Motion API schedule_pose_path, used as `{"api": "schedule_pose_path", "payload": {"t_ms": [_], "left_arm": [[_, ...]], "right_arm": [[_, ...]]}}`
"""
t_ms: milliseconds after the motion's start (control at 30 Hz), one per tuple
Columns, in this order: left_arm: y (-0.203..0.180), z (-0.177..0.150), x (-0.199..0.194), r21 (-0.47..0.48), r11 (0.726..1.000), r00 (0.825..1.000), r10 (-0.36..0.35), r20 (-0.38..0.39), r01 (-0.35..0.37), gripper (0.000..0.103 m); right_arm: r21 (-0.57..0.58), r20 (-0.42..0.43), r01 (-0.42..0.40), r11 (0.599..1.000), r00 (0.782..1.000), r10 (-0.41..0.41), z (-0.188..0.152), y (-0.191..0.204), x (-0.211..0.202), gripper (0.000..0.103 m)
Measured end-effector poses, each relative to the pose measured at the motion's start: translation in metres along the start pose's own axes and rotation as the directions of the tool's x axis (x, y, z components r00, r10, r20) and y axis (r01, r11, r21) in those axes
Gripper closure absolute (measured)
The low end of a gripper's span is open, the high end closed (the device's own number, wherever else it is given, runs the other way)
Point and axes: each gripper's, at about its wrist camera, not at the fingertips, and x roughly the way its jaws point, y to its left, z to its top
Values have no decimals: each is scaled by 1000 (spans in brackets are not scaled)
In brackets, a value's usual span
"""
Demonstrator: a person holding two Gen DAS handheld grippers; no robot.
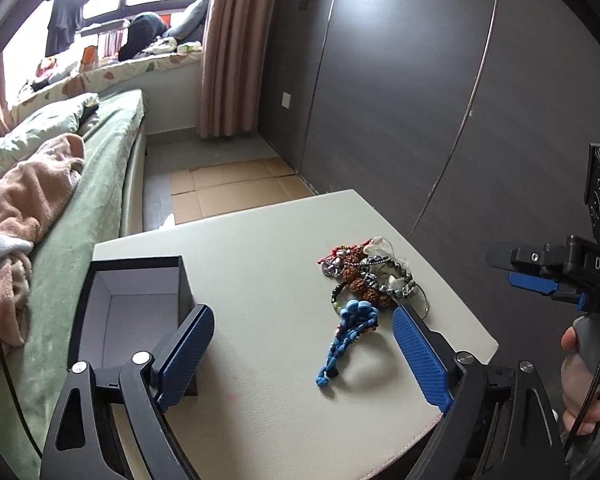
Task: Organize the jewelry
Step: 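Reach the left gripper to the blue knotted bracelet and grasp it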
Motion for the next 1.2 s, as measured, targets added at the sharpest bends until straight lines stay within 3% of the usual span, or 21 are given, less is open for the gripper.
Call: {"api": "schedule_pose_path", "payload": {"t_ms": [367,767,900,933,967,1033,1200], "left_arm": [[-34,-16,54,103,995,990,-1,-143,16,14],[-41,-32,98,116,993,968,52,-244,-25,29],[-41,-35,107,124,992,964,68,-257,-37,47],[-41,-35,106,125,991,965,69,-252,-38,58],[-40,-35,106,128,991,965,77,-251,-46,62],[-35,-33,106,114,993,965,64,-254,-36,90],[-23,-23,96,52,999,976,20,-217,-9,90]], "right_arm": [[106,-36,51,993,998,-48,9,-24,16,0],[149,-49,53,987,998,-46,14,-40,18,0],[161,-54,54,985,997,-46,14,-43,20,0],[162,-57,57,985,997,-48,14,-43,21,0],[162,-59,59,985,997,-50,14,-44,22,0],[163,-64,59,985,997,-49,14,-44,25,0],[163,-73,60,985,996,-48,16,-44,31,0]]}}
